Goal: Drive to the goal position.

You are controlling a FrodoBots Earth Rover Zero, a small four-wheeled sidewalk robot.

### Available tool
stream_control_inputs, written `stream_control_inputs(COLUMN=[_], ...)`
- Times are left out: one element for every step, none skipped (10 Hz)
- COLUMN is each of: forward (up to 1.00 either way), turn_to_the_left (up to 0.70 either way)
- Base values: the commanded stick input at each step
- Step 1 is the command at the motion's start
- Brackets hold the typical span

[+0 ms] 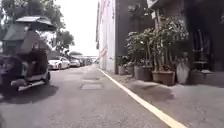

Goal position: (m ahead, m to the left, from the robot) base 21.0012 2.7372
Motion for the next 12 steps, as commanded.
stream_control_inputs(forward=[0.45,0.45,0.45,0.45,0.45,0.45,0.45,0.45,0.45,0.45,0.45,0.45], turn_to_the_left=[0.0,0.0,0.0,0.0,0.0,0.0,0.0,0.0,0.0,0.0,0.18,0.27])
